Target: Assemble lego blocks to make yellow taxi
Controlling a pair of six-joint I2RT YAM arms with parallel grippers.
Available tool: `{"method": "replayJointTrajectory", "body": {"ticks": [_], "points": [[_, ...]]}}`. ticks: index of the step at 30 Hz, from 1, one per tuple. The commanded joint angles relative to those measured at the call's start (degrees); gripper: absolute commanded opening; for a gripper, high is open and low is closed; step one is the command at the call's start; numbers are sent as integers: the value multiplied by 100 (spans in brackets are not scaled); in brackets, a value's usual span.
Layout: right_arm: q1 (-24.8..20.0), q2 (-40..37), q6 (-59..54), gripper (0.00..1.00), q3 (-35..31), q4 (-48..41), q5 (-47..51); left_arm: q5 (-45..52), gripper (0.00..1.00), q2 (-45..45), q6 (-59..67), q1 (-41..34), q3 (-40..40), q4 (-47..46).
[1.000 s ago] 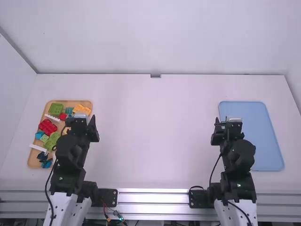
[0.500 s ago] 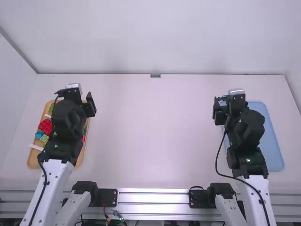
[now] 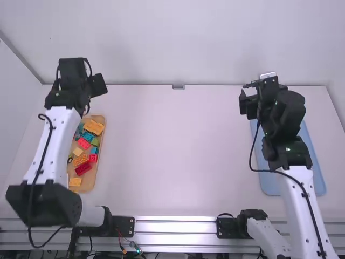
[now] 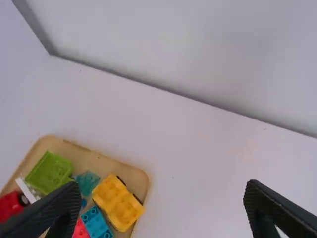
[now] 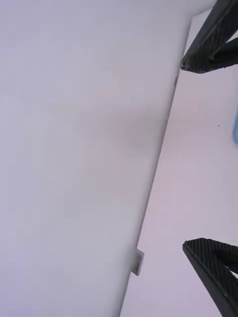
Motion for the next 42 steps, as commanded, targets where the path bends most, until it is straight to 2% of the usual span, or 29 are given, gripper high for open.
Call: {"method": "replayJointTrajectory", "body": {"ticks": [1,7,11,14,18,22,26,31,34,42], "points": [[49,203,-120,91,377,-42,36,171,91,616,-419,180,721,-344],[102,643,-224,96,743,-175,42,529,96,2142,-571,367,2347,-1499],[151,865,-280,98,881,-222,45,482,99,2983,-741,415,3079,-2072],[159,962,-290,99,918,-253,50,484,99,3348,-937,523,3238,-2304],[142,1080,-293,99,920,-258,48,487,99,3602,-1377,643,3110,-2592],[144,1207,-632,99,920,-260,52,527,99,3657,-1443,662,2813,-2487],[157,1397,-1104,99,920,-243,46,1088,99,3657,-1440,662,2573,-2472],[160,1569,-1335,99,920,-229,48,1088,100,3657,-1652,664,2277,-2437],[151,1606,-1272,98,920,-225,46,955,99,3657,-2343,732,1998,-2503],[149,1604,-1276,98,920,-269,48,907,99,3657,-2535,739,1456,-2352]]}}
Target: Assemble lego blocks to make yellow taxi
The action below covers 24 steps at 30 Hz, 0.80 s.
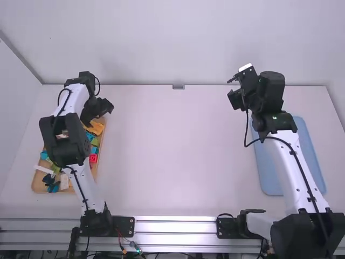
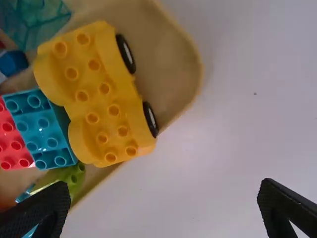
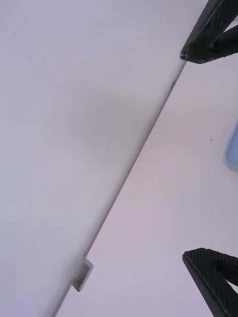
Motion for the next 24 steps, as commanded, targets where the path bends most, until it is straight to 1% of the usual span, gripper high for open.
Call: {"method": "replayJointTrajectory", "body": {"ticks": [1,4,8,11,17,21,24], "points": [[0,7,11,98,188,-11,-11,-55,99,31,-219,35,-181,39],[0,9,13,98,188,-57,7,-437,99,31,-708,33,-433,76],[7,9,-52,99,188,-140,7,-603,99,31,-855,96,-713,243],[-4,9,-48,99,188,-173,0,-505,99,31,-855,175,-861,452],[2,9,-50,99,188,-227,7,140,100,31,-809,566,-1119,887],[7,9,-24,99,188,-310,-11,173,96,31,-702,627,-1268,1049],[7,9,-26,99,188,-330,-13,125,95,31,-704,625,-1292,1093]]}}
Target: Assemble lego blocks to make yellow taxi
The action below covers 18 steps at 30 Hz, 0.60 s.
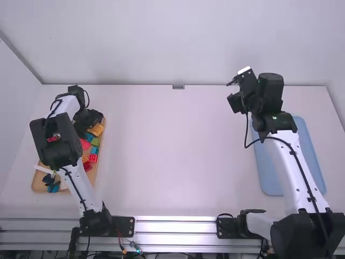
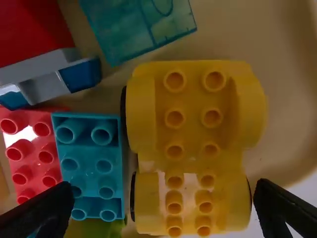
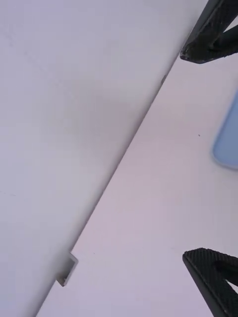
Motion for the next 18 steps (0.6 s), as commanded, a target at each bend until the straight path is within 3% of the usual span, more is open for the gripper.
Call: {"method": "replayJointTrajectory", "body": {"ticks": [1,9,13,15,17,18], "points": [[7,9,13,99,188,-2,-17,122,95,37,50,-59,-151,63],[7,9,13,99,188,-85,-20,472,92,37,404,-72,-151,208],[7,9,13,98,188,-101,-20,428,83,37,391,-55,-140,149],[7,9,11,98,188,-98,-17,426,74,37,393,-44,-140,101],[7,9,13,99,188,-96,-20,426,75,37,391,-44,-136,63],[7,9,11,99,188,-98,-20,422,84,37,391,-44,-90,-50]]}}
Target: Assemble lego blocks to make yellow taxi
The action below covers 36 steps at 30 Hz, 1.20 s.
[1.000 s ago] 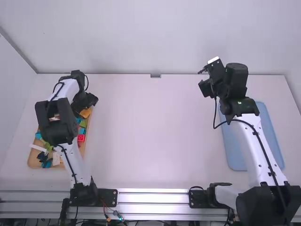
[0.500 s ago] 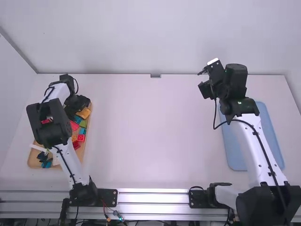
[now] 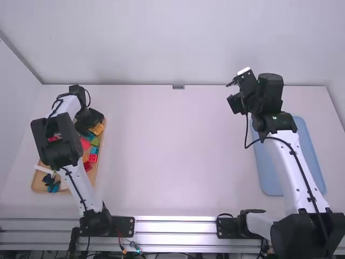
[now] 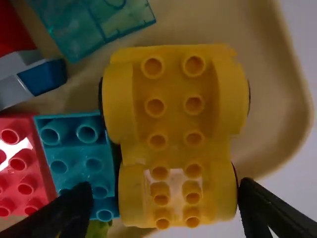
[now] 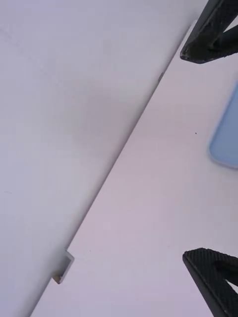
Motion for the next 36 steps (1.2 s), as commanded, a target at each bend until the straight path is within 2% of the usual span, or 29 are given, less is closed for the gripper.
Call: {"method": "replayJointTrajectory", "body": {"ticks": [1,6,14,36], "points": [[7,9,13,98,188,-22,7,144,85,46,28,4,-9,-208],[7,9,15,99,188,-24,7,-13,85,46,26,-17,205,-293],[7,9,15,99,188,-26,7,4,79,44,179,-42,251,-199],[7,11,57,99,188,-26,-15,-11,75,46,278,-33,-66,223]]}}
